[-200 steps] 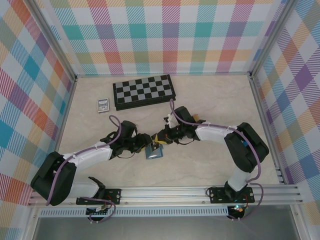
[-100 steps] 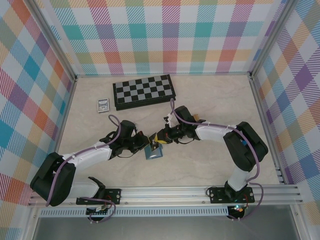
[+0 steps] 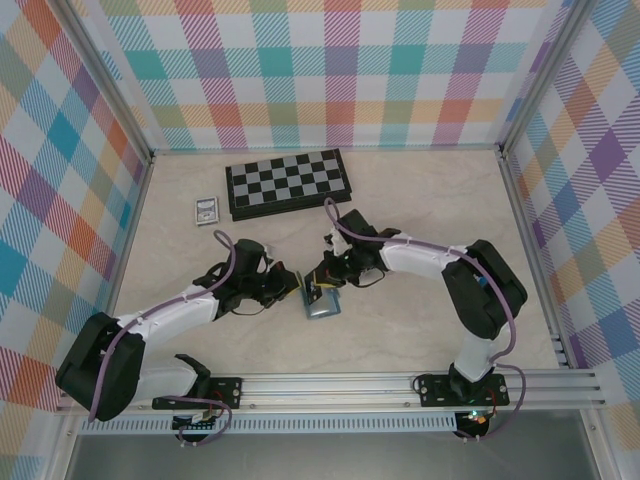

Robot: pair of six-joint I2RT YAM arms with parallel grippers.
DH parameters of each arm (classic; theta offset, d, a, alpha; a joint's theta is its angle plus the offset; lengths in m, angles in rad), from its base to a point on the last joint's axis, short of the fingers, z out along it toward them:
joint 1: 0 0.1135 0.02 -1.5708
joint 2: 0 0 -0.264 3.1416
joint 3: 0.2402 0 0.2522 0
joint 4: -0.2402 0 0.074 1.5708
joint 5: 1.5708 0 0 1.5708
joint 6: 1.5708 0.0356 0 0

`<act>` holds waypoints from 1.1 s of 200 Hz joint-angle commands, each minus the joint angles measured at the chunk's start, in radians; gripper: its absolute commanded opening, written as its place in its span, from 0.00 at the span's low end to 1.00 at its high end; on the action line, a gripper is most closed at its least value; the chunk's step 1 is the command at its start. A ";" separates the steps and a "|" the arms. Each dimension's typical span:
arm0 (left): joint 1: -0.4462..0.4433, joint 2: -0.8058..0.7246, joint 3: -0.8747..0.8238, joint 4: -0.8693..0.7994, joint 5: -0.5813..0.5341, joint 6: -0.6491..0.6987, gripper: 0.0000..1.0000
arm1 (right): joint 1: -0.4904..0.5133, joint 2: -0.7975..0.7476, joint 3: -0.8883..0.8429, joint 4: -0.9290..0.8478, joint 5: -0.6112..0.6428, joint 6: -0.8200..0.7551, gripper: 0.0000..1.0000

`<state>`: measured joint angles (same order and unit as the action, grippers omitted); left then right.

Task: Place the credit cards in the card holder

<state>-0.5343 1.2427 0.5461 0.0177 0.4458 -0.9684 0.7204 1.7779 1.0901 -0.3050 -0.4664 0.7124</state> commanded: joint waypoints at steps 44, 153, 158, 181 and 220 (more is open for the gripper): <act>0.007 0.079 0.010 -0.026 0.156 0.137 0.00 | 0.011 -0.122 -0.101 -0.269 0.280 -0.040 0.05; 0.007 0.158 0.096 -0.248 0.071 0.353 0.25 | 0.011 -0.173 -0.108 -0.268 0.269 -0.044 0.06; 0.007 0.171 0.097 -0.235 0.082 0.351 0.27 | 0.011 -0.171 -0.105 -0.268 0.268 -0.044 0.06; 0.006 0.201 0.094 -0.197 0.110 0.343 0.26 | 0.012 -0.167 -0.108 -0.266 0.270 -0.035 0.06; 0.005 0.178 0.106 -0.245 0.073 0.374 0.12 | 0.010 -0.219 -0.107 -0.308 0.332 -0.030 0.07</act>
<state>-0.5331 1.4418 0.6266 -0.2073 0.5232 -0.6296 0.7303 1.6138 0.9745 -0.5247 -0.2047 0.6792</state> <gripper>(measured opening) 0.139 0.066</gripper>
